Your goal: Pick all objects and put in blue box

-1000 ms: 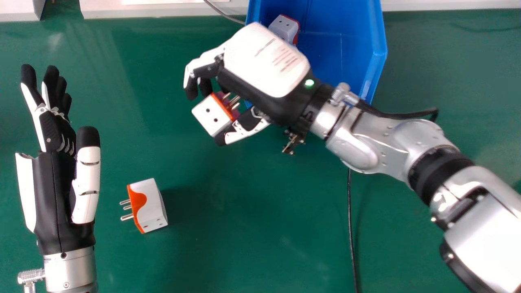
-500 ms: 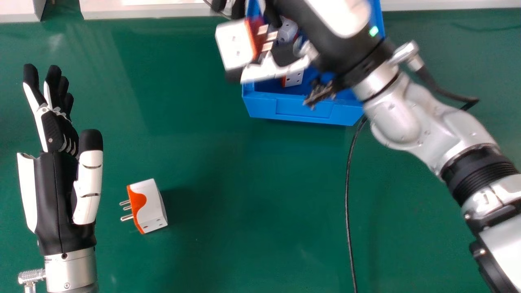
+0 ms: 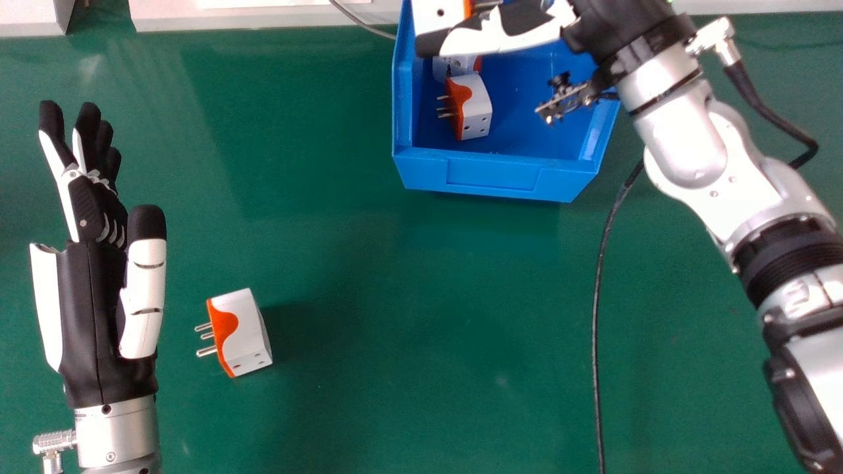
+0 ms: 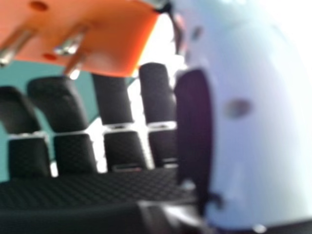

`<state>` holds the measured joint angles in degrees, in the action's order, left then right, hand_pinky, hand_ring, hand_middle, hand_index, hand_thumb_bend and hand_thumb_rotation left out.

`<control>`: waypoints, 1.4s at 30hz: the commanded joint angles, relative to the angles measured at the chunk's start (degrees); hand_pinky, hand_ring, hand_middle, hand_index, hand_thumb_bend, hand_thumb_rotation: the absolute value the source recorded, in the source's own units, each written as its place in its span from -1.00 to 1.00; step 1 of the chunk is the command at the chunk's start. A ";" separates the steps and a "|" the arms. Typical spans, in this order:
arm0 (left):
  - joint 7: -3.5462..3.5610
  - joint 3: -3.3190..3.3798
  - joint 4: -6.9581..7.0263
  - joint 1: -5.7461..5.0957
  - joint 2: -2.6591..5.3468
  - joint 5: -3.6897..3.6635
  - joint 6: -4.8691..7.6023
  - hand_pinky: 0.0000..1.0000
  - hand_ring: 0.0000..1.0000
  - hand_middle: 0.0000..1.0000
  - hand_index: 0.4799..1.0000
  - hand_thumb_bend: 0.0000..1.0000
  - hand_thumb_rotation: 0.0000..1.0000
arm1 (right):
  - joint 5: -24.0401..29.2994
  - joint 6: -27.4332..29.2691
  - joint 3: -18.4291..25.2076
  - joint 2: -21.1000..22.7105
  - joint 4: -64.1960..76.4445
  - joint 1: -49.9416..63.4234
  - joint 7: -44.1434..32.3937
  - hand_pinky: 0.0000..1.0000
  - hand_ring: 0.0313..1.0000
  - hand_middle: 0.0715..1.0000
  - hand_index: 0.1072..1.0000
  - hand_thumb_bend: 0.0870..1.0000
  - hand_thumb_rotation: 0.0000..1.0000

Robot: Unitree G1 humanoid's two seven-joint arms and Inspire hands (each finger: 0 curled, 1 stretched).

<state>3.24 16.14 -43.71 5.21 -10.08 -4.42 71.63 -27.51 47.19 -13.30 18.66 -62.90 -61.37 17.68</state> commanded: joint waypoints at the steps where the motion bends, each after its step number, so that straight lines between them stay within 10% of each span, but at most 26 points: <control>1: -0.23 0.14 0.36 0.52 -0.60 0.27 0.68 1.00 1.00 1.00 0.88 0.01 0.76 | 0.27 -1.25 1.25 0.85 -1.33 -4.88 2.51 -0.40 -0.38 -0.14 -0.04 -0.07 -0.99; 24: 0.34 0.25 -1.61 1.56 -1.23 -0.73 1.96 1.00 1.00 1.00 0.87 0.01 0.77 | -2.68 -19.34 -1.29 -0.99 -12.31 -10.41 3.82 -0.24 -0.25 -0.09 -0.08 -0.06 -1.00; 36: 0.73 -0.01 -1.70 1.23 -1.27 -1.07 2.21 1.00 1.00 1.00 0.87 -0.01 0.77 | -1.40 -7.96 -2.22 -1.99 -7.56 -4.27 3.61 -0.21 -0.19 -0.03 -0.08 -0.06 -0.94; 42: 0.48 0.16 -1.16 0.79 -1.19 -0.55 2.04 1.00 1.00 1.00 0.87 -0.02 0.77 | -0.37 4.78 -2.59 -3.28 2.57 3.04 0.87 0.00 0.19 0.31 0.31 0.52 -0.61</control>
<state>3.77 16.13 -45.96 6.44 -10.66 -4.94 72.48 -29.11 48.29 -15.95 15.42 -64.81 -58.68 18.76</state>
